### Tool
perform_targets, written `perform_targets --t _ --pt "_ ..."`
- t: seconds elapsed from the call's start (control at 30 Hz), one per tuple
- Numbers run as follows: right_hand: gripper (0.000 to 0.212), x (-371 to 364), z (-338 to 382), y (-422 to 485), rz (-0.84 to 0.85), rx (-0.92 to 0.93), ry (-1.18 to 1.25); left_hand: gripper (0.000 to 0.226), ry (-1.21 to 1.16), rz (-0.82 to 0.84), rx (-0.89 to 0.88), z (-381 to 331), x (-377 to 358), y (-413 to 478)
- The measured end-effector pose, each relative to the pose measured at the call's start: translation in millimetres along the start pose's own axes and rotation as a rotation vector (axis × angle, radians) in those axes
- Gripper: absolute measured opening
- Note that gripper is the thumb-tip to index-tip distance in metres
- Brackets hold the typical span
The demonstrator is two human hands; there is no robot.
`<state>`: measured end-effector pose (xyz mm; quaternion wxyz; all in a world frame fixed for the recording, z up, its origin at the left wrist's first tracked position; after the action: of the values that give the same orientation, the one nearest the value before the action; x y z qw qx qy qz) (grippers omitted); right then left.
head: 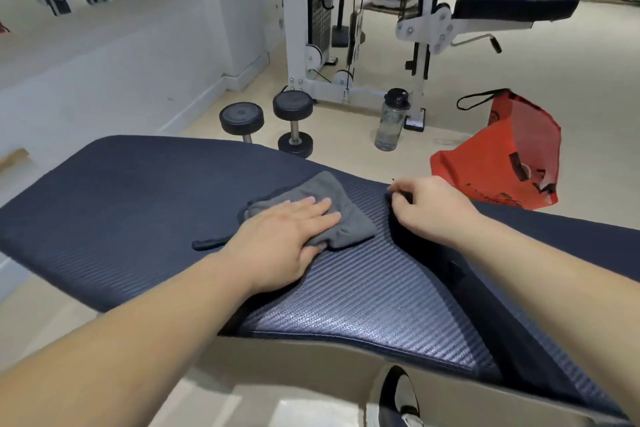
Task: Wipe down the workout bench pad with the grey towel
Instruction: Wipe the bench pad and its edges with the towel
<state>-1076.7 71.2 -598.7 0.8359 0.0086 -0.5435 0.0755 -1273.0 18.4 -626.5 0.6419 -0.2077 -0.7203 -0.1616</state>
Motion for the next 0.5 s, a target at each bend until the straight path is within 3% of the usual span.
perform_targets --t 0.17,0.23,0.3,0.43,0.5 --pt "0.038 -8.9 -12.5 4.9 0.028 0.058 0.031 0.053 -0.011 -0.064 0.460 71.2 2.3 26.6" --pt "0.037 -9.6 -19.0 7.8 0.037 0.051 0.037 0.052 -0.009 -0.048 0.523 64.8 3.3 33.8" --pt "0.035 -8.1 -26.0 10.1 0.048 0.016 0.073 0.051 -0.028 -0.042 0.452 31.8 3.1 38.4" --pt "0.041 -1.6 -32.6 15.8 0.002 -0.051 0.157 0.054 -0.155 0.029 0.038 -53.4 -6.7 33.7" --pt "0.047 -3.1 -33.0 17.4 -0.011 -0.049 0.204 0.055 -0.170 0.032 -0.059 -52.4 -4.3 34.2"
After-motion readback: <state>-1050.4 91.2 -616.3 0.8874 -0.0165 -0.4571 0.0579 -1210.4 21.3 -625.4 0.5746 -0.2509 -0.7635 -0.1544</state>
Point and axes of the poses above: each hand's wrist, its own y-axis towards the middle knuckle, its own x-axis out of the back of the hand, z = x × y, the point moved 10 cm from there along y, towards the middle knuckle, and after that the axes turned 2 degrees about y, right-handed, at the moved point
